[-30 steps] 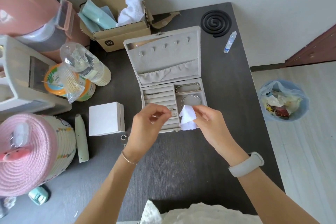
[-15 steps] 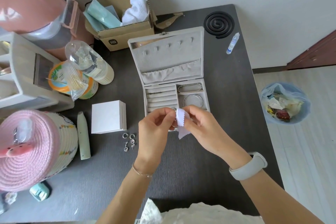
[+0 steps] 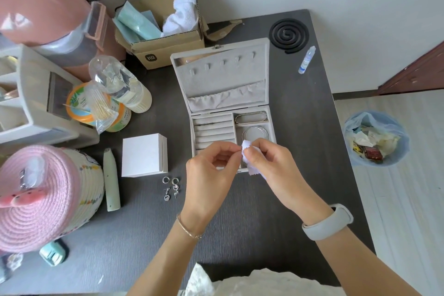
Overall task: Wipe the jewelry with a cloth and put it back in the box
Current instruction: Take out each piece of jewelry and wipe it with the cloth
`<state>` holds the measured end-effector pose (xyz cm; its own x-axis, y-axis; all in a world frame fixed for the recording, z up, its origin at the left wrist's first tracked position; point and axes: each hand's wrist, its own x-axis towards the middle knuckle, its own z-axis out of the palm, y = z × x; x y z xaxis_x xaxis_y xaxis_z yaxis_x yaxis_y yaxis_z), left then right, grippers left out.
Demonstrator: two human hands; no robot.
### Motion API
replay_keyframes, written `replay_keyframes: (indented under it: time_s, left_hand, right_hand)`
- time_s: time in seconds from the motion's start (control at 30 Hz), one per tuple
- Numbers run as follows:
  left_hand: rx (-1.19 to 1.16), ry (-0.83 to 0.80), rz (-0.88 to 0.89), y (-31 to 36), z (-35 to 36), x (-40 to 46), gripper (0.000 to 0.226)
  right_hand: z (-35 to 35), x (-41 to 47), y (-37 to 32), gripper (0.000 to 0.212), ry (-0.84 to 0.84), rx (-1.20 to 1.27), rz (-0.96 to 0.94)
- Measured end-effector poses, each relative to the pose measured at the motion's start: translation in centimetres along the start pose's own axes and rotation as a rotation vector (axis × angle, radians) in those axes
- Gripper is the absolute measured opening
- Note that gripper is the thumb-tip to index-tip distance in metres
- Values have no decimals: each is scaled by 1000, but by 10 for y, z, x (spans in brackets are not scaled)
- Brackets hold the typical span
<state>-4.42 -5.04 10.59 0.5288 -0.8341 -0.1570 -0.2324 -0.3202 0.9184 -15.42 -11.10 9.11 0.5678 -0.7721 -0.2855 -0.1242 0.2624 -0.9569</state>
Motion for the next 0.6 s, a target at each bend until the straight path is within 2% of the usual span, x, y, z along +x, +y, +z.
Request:
replay_keyframes:
  time_s: [0.1,0.2,0.23,0.4,0.47,0.53,0.6]
  left_hand:
    - [-90,19,-142,3,1,3,14]
    - [-310,-53,-317,6,-1,6,16]
    - [-317,-76,-320,6,-2,6,17]
    - [60,-54,46,6,0,3,25]
    - [92,-11,72,5,0,2,25]
    - [-17,-4,-58,5,0,3,18]
    - [-237,-42,-250,6,0,5,12]
  right_hand:
    - [0,-2,-2,18,-41,53,-14]
    - [1,-3,-1,11,-35,49,-40]
    - [1,-3,0,13,-26,31,-47]
    - [2,-3,-1,25,35,3,-48]
    - [3,-2,-2,26,57,39,-46]
    - [2,-3,-3,21,37,32,-50]
    - [1,-4,-2,14,-18,5,-65]
